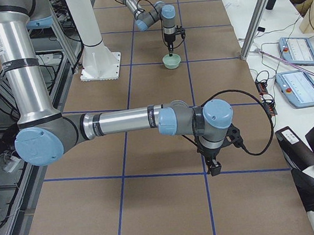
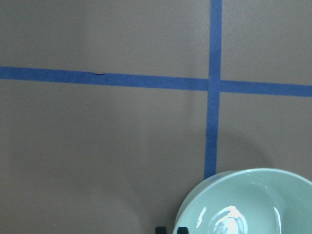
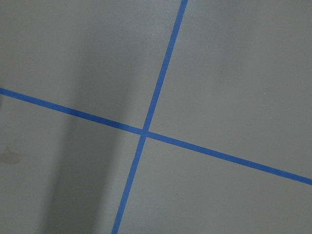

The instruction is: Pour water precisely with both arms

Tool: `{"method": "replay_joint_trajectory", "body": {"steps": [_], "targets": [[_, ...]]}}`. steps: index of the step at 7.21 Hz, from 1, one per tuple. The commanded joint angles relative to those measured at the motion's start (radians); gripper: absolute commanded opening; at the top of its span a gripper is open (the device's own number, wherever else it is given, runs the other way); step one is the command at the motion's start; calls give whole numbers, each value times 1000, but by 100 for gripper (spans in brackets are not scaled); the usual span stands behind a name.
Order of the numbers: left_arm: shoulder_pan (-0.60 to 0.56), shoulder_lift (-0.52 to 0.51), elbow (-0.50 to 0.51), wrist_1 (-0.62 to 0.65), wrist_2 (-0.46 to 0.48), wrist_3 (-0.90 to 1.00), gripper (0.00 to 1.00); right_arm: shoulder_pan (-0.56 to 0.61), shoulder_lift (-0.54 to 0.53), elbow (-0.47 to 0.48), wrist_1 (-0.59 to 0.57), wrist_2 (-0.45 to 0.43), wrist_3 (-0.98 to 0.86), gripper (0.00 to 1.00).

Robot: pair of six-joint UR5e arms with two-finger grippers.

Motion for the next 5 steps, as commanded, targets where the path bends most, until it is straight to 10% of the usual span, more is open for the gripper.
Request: {"method": "replay_joint_trajectory", "body": {"steps": [1, 5], "targets": [[-46, 0, -31, 9, -22, 3, 0, 0, 6, 0, 0, -1, 3, 100], [-238, 209, -190, 9, -251, 134, 0, 0, 3, -1, 0, -1, 3, 100]]}}
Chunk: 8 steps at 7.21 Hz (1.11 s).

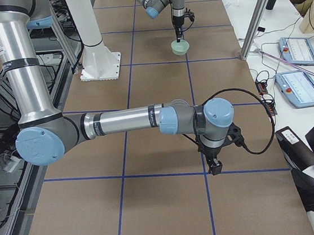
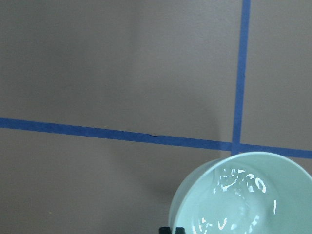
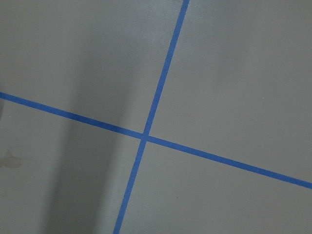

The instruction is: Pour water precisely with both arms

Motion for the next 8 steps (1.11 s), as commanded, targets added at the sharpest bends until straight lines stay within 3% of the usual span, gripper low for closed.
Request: {"method": "replay_joint_trajectory", "body": {"steps": [1, 4, 6, 8], "targets": [[-102, 196, -120, -4, -103, 177, 0, 0, -1, 0, 0, 0, 0, 100], [-242, 477, -262, -10, -182, 444, 0, 0, -6, -6, -2, -2, 17, 100], [-345, 622, -265, -35, -234, 684, 0, 0, -6, 0, 0, -3, 43, 100], [-353, 753, -256, -178, -231, 707, 0, 0, -6, 1, 0, -2, 43, 100]]}}
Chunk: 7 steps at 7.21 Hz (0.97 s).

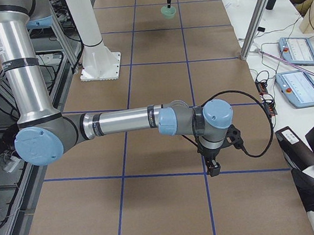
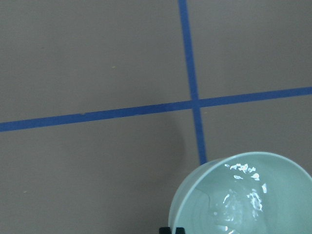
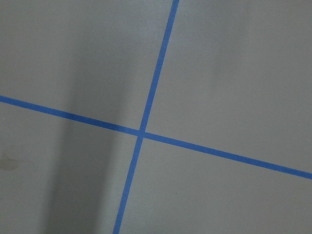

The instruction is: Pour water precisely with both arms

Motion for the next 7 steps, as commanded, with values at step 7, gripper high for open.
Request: {"method": "replay_joint_trajectory", "body": {"steps": [7], "targets": [[-5, 152, 127, -339, 7, -50, 2, 0, 11, 0, 0, 1, 13, 100]]}}
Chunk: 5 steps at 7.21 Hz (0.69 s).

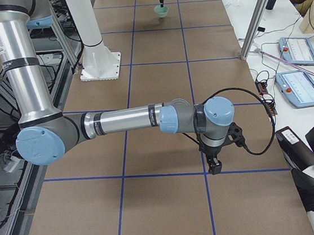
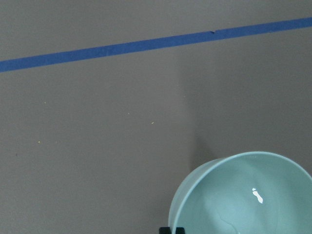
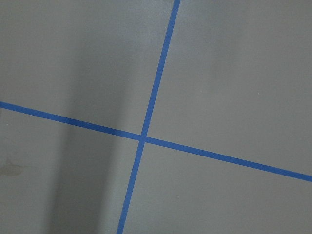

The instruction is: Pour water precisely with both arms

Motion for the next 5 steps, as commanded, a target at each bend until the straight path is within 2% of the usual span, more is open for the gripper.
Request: {"method": "replay_joint_trajectory", "body": {"steps": [1, 2, 4, 5], "targets": [[3, -23, 40, -11, 2, -9, 20, 0, 1, 0, 0, 0, 5, 100], [3, -28, 45, -12, 2, -8, 40, 0, 1, -1, 0, 0, 5, 100], [-2, -30, 40, -19, 2, -5, 69, 0, 1, -1, -2, 2, 6, 100], [-39, -33, 31, -16, -3, 2, 100, 0, 1, -1, 0, 2, 9, 100]]}}
